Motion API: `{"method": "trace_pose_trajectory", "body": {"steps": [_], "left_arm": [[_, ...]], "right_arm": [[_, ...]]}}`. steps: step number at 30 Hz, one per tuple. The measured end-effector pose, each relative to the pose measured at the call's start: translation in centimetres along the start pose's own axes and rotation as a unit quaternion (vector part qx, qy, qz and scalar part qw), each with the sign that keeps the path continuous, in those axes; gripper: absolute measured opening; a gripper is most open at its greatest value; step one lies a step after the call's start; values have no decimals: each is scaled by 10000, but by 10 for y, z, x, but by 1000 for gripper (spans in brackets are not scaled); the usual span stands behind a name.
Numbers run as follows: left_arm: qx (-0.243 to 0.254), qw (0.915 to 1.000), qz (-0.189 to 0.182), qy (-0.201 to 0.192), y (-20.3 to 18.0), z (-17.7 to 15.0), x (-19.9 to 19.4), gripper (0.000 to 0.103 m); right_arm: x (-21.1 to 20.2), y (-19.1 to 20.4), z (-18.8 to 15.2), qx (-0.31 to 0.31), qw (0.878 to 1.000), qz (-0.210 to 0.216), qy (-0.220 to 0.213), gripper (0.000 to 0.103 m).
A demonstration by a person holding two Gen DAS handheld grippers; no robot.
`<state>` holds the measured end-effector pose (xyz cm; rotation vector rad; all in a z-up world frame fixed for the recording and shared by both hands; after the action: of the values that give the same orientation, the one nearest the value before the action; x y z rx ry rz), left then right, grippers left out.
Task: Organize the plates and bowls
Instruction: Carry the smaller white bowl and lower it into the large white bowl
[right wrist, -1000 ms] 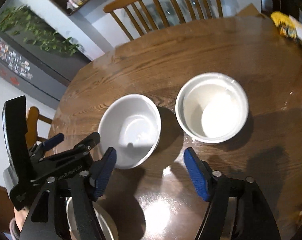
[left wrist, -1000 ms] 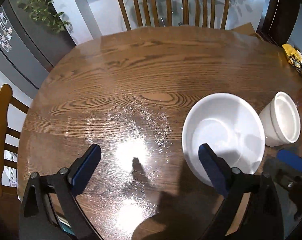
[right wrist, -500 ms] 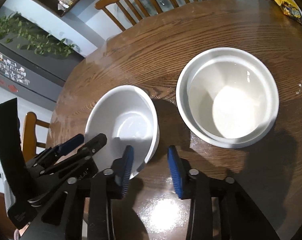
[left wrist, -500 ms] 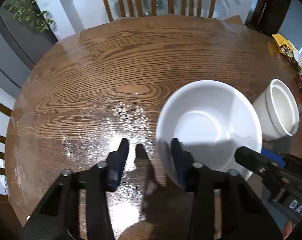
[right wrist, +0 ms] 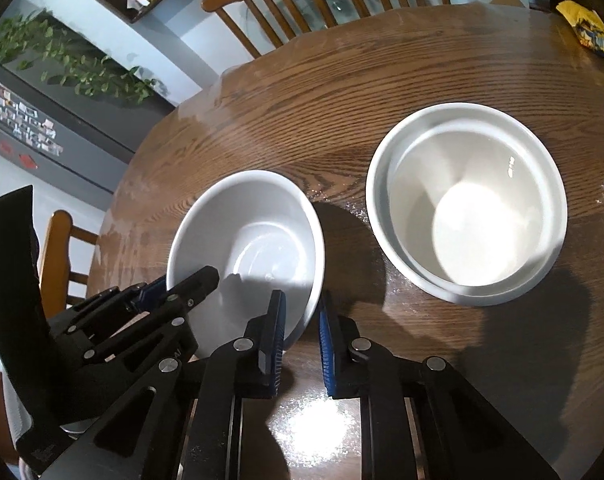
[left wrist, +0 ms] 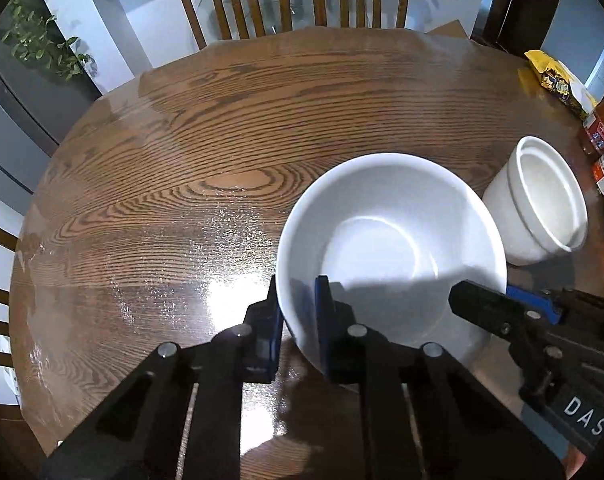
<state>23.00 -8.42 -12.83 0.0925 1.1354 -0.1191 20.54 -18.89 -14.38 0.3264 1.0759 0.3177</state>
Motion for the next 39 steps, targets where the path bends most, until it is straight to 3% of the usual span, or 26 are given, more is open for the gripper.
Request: {"method": "trace_pose_trajectory", "body": {"steps": [5,14,24,39], "left_arm": [[121,9997,33,-190,-4,-1,-13,13],[294,9955,29,-898,-12,-12,-73,13],[217,9880,-3,-1531,-12,-60,-141,13],[-173,9840,60,-1774,11,-110,-176,13]], "right_arm": [[-7,1,-2,-25,10000,-7,-70,17],[-55,13,-12,-170,9988,-54,-461,17],[-111,42,-56,-569,9954,-90,-765,17],[-135,88,-107,-1035,9919,-116,-733,17]]}}
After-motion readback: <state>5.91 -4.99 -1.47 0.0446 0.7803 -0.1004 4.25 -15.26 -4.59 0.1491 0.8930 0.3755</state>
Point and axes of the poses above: each gripper's, at about its wrist camera, not at the fingertips, and x roughly the way its jaws point, y to its left, z to its top, the point moved 6 cm from there along x, roughly the way its jaws point, and after that the axes turned 10 degrees about -x, right-handed, at the moved point
